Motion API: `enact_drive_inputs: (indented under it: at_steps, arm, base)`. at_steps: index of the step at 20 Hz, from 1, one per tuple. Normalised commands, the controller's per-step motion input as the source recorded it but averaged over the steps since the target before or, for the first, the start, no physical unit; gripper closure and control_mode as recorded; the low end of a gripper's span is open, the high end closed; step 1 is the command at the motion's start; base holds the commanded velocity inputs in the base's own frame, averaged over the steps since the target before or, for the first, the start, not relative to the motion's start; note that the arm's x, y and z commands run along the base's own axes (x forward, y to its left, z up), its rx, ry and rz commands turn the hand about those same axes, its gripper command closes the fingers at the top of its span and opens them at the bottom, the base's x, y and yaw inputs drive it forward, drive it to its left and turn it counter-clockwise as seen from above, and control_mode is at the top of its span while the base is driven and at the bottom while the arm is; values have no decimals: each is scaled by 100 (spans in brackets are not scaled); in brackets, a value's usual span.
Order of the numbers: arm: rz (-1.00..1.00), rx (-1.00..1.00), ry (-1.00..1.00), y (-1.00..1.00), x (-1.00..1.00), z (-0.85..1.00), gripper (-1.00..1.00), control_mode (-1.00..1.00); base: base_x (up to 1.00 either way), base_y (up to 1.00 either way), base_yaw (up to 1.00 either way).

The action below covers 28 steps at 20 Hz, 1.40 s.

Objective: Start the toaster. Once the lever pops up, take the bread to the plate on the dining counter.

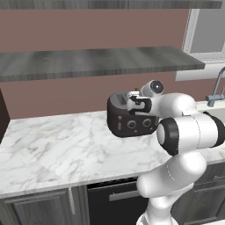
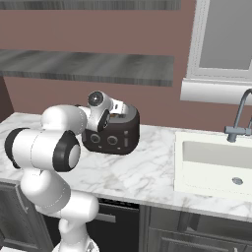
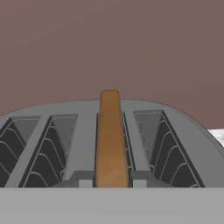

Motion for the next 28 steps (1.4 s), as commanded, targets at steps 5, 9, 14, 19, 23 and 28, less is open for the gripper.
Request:
enact_drive_inputs:
  at_steps: [5,9,14,19,23,28]
  arm:
    - [0,0,0,0,0,0,100,-100]
    - [0,0,-2,0,-3,0,100,-100]
    - [0,0,-8,0,-8,10,100,-100]
    - [0,0,-19,0,-18,25,100,-100]
    - [0,0,-20,0,-21,25,100,-100]
    - [0,0,-17,0,-22,31,100,-100]
  base:
    - [0,0,0]
    - [0,0,0]
    - [0,0,0]
    - [0,0,0]
    - [0,0,0]
    - [0,0,0]
